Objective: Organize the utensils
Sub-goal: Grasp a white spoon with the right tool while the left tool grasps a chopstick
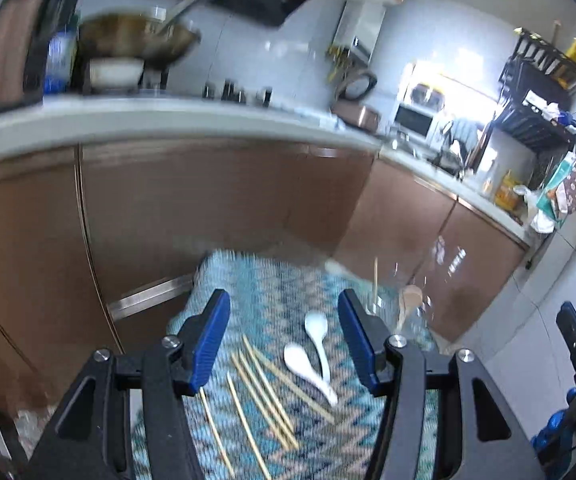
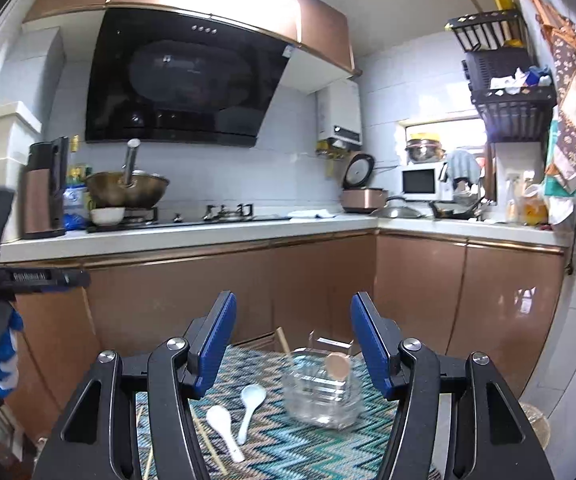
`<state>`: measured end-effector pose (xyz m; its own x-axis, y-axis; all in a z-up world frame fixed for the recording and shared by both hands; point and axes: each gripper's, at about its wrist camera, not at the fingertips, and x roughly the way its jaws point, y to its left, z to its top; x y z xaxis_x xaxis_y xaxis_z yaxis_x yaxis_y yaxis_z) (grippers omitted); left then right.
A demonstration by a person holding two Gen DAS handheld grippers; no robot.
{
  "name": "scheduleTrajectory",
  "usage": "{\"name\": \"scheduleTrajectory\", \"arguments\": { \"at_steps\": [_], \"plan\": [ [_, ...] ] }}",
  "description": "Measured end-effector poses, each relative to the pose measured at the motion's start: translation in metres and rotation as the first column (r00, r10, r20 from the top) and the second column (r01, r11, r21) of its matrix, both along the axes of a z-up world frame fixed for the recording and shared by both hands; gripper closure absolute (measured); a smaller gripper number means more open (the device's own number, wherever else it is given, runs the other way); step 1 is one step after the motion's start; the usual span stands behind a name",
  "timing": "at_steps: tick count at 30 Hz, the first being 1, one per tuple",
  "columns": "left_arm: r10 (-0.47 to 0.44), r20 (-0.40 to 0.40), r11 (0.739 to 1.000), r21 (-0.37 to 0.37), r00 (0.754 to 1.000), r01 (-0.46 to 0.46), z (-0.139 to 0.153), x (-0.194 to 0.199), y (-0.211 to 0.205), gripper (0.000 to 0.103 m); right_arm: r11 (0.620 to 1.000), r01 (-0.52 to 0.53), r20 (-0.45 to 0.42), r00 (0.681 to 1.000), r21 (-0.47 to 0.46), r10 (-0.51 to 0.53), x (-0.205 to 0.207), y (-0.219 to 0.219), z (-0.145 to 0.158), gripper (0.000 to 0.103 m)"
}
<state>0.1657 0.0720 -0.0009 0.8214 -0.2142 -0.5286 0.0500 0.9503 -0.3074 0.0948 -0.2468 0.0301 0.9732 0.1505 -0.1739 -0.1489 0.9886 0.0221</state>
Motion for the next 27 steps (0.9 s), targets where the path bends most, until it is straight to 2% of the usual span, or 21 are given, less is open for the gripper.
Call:
{"name": "scheduleTrajectory", "arguments": {
  "at_steps": [5,10,14,16,22,27],
  "plan": [
    [-0.04,-0.146,0.997,-0.077,0.989,0.029,-0.05,0.017,0.013,0.05,0.998,-0.06,-0.085,0.994,0.01,0.061,0.012,0.006,-0.021,0.044],
    [-0.078,-0.258,0.991,-0.121,0.963,0.048,-0.092,0.042,0.017,0.05,0.996,-0.082,-0.183,0.98,0.015,0.084,0.028,0.011,-0.05,0.044],
    [-0.105,-0.331,0.987,-0.149,0.938,0.058,-0.122,0.067,0.016,0.053,0.993,-0.114,-0.276,0.954,0.023,0.116,0.055,0.017,-0.076,0.046],
    [-0.122,-0.364,0.984,-0.165,0.923,0.065,-0.133,0.081,0.013,0.056,0.99,-0.136,-0.317,0.938,0.033,0.14,0.067,0.022,-0.089,0.049],
    [-0.162,-0.463,0.973,-0.224,0.871,0.062,-0.163,0.128,0.015,0.064,0.969,-0.24,-0.461,0.855,0.052,0.237,0.117,0.047,-0.134,0.06],
    [-0.182,-0.537,0.967,-0.248,0.824,0.052,-0.188,0.168,0.011,0.068,0.952,-0.301,-0.534,0.796,0.06,0.285,0.147,0.063,-0.163,0.062]
  ]
}}
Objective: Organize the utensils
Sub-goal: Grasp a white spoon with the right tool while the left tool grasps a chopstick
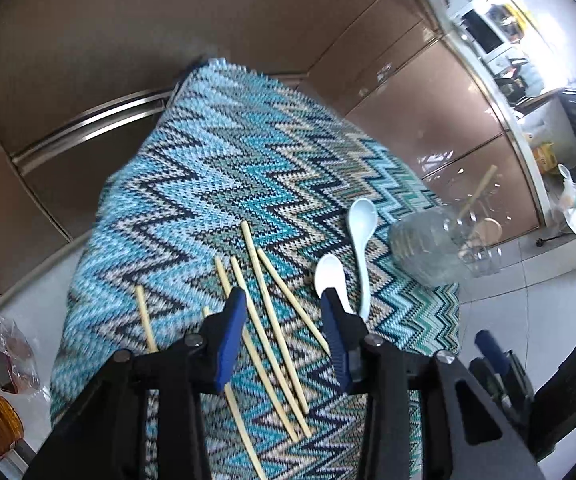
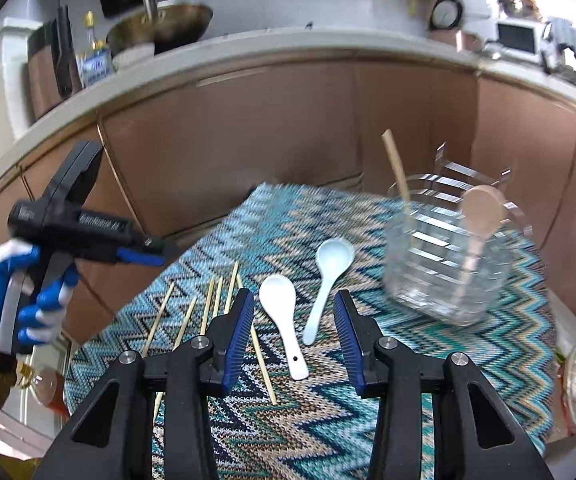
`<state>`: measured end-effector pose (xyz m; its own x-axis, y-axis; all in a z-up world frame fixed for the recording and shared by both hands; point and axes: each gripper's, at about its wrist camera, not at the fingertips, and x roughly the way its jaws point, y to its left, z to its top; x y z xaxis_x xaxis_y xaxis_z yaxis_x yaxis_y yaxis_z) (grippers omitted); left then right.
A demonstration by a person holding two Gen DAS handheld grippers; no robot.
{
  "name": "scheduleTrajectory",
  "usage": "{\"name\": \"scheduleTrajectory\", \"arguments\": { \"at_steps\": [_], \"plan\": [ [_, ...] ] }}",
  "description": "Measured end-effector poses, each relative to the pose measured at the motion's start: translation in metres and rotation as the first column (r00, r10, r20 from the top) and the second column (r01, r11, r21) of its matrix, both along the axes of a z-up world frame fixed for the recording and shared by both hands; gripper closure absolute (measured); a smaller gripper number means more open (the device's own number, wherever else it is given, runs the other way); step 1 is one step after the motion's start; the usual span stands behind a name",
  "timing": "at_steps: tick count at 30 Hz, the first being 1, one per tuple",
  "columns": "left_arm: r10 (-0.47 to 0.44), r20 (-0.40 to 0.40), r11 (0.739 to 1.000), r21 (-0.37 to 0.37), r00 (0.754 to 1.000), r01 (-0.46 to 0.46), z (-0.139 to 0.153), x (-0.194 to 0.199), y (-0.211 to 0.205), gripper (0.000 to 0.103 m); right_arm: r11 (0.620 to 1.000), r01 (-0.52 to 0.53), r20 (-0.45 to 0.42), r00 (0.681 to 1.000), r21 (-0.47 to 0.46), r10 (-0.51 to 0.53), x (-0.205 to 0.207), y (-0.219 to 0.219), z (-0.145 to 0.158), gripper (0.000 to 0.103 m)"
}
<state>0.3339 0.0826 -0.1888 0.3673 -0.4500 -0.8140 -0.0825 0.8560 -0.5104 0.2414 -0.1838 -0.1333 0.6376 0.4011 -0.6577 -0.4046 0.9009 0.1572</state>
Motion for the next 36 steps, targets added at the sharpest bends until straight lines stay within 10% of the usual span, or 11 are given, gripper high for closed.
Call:
{"name": "scheduleTrajectory", "arguments": {
  "at_steps": [17,36],
  "plan": [
    [0.021,-0.189,0.997,0.082,0.982,-0.005,-0.065,0.075,-0.017,0.087,0.99,-0.13,-0.13,0.984,-0.055,0.122,0.073,0.021,-0.058,0.062],
    [0.138,-0.229,0.99,0.06,0.964,-0.127,-0.079,0.079,-0.009,0.097,0.944,-0.309,-0.281,0.922,-0.115,0.268,0.131,0.072,-0.095,0.062]
  ]
}}
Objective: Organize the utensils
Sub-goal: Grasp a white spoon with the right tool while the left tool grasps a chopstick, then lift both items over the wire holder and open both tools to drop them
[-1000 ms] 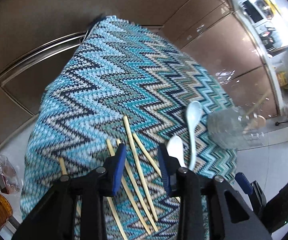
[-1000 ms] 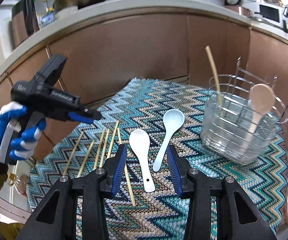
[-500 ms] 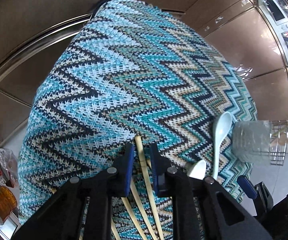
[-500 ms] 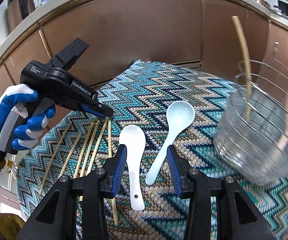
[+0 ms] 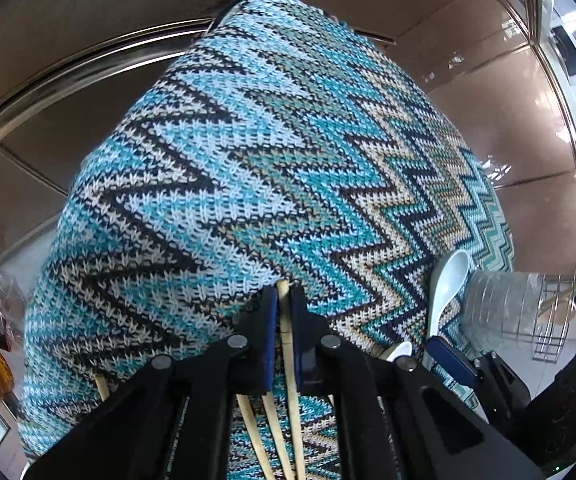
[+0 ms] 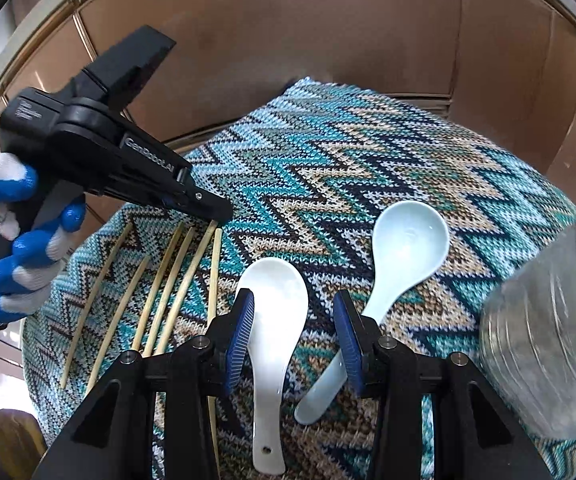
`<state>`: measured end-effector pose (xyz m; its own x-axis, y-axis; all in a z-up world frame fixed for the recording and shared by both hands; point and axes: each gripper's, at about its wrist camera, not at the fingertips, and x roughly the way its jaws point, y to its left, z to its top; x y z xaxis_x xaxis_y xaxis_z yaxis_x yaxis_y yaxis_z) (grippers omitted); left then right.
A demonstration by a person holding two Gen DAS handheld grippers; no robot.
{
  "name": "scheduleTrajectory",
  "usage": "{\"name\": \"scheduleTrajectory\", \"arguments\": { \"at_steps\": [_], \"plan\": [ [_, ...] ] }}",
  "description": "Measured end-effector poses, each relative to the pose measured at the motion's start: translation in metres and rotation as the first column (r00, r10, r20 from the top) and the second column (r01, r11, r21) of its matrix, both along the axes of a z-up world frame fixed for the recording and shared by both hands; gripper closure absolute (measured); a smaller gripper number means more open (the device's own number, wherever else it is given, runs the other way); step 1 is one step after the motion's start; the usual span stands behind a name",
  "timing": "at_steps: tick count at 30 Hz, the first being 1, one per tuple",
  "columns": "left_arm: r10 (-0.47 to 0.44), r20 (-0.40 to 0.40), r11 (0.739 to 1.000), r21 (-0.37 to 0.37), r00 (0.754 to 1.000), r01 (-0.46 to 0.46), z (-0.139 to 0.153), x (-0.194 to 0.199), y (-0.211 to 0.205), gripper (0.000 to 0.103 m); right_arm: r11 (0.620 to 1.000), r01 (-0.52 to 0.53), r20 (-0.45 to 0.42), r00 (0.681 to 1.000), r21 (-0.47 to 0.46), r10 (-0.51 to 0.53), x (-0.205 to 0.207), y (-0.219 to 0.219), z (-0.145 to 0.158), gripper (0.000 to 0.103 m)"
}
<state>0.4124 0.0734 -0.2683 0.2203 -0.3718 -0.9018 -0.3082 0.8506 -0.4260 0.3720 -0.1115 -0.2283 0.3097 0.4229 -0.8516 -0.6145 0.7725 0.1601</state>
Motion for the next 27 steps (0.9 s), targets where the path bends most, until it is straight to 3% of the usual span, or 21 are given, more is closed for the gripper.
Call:
{"name": "scheduleTrajectory", "arguments": {
  "at_steps": [12,14,16,17,22,27],
  "plan": [
    [0.062,-0.001,0.998,-0.031,0.998,-0.062,-0.001,-0.003,0.005,0.098,0.998,-0.056,-0.13,0.99,0.01,0.057,0.034,0.012,-0.02,0.062],
    [0.067,0.0,0.997,-0.031,0.998,-0.066,0.0,-0.003,0.005,0.098,0.998,-0.068,-0.145,0.987,0.015,0.069,0.039,0.014,-0.021,0.068],
    [0.075,0.002,0.997,-0.036,0.997,-0.075,0.0,-0.003,0.006,0.098,0.996,-0.084,-0.157,0.984,0.014,0.085,0.042,0.016,-0.02,0.087],
    [0.081,0.003,0.996,-0.038,0.997,-0.08,0.0,-0.003,0.004,0.098,0.995,-0.095,-0.159,0.983,0.013,0.096,0.043,0.016,-0.02,0.091],
    [0.114,0.04,0.992,-0.065,0.993,-0.111,0.004,-0.011,0.007,0.098,0.994,-0.108,-0.107,0.989,-0.015,0.106,0.032,0.012,-0.008,0.098],
    [0.109,0.106,0.993,-0.056,0.988,-0.103,0.022,-0.02,0.004,0.098,0.996,-0.08,-0.02,0.997,-0.043,0.079,0.009,0.002,0.01,0.099]
  ]
}}
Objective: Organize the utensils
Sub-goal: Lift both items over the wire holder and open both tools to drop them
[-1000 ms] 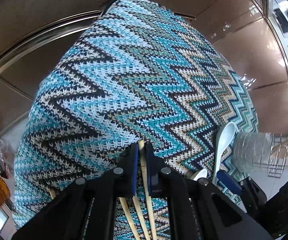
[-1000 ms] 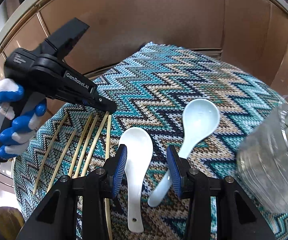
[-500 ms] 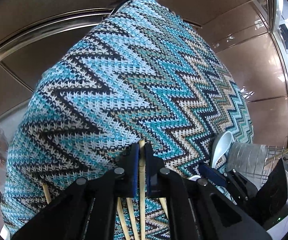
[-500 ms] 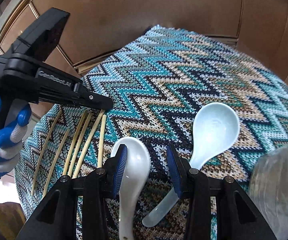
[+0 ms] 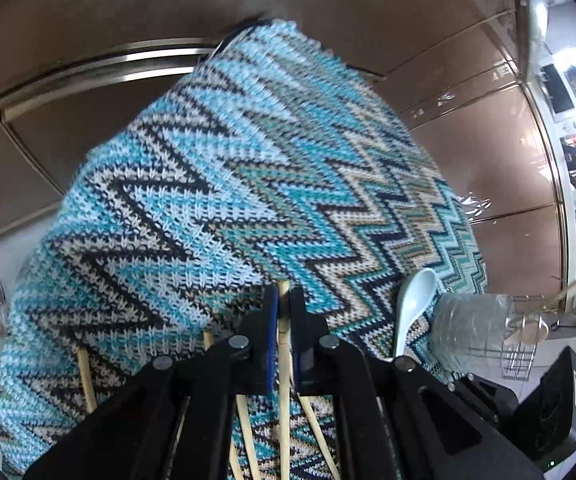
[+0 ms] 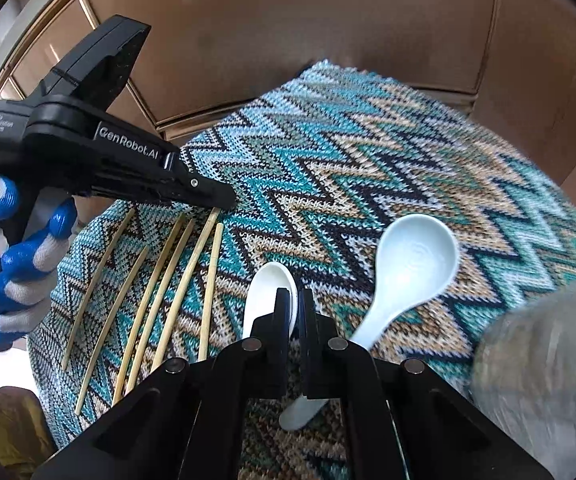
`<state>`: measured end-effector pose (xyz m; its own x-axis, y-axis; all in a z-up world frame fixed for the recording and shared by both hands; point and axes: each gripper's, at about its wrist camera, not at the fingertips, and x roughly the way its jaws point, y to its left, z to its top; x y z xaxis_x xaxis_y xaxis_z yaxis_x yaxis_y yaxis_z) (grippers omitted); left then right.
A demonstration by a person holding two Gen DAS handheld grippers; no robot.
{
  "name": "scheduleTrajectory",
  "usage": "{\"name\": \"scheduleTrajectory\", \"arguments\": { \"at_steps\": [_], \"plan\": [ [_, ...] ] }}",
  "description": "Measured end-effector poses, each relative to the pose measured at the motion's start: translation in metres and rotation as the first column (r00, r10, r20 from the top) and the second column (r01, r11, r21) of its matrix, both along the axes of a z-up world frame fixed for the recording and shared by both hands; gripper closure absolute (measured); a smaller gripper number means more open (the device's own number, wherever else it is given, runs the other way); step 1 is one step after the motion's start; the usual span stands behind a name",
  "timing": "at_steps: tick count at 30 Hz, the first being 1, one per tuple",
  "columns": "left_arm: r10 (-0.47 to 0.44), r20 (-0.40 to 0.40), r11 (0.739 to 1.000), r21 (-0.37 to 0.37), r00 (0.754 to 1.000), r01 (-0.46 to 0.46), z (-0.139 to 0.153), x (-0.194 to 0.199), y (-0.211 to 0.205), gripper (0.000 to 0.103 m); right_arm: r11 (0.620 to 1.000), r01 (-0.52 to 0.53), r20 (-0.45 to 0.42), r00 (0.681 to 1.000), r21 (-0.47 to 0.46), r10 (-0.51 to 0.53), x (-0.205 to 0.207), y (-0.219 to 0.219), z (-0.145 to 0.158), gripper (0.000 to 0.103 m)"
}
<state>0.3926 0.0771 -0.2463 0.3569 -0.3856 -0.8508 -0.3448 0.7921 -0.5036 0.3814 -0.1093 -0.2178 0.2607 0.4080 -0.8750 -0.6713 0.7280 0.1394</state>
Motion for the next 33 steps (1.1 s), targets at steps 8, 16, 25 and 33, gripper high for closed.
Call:
{"name": "scheduleTrajectory", "arguments": {
  "at_steps": [8,16,25,33],
  "plan": [
    [0.015,0.139,1.0,-0.004,0.99,-0.015,0.048,-0.032,0.002,0.098,0.996,0.086,0.18,0.98,0.024,-0.089,-0.059,-0.029,0.047,0.099],
    [0.012,0.288,1.0,-0.008,0.957,-0.01,0.108,-0.073,-0.007,0.098,0.963,0.238,0.333,0.904,0.127,-0.267,-0.125,-0.082,0.096,0.099],
    [-0.039,0.486,0.996,-0.049,0.873,0.072,0.202,-0.09,-0.046,0.098,0.872,0.413,0.5,0.715,0.262,-0.489,-0.171,-0.156,0.162,0.099],
    [-0.061,0.67,0.996,-0.001,0.74,0.084,0.281,-0.062,-0.109,0.098,0.79,0.485,0.599,0.523,0.376,-0.606,-0.152,-0.184,0.205,0.099]
  ]
}}
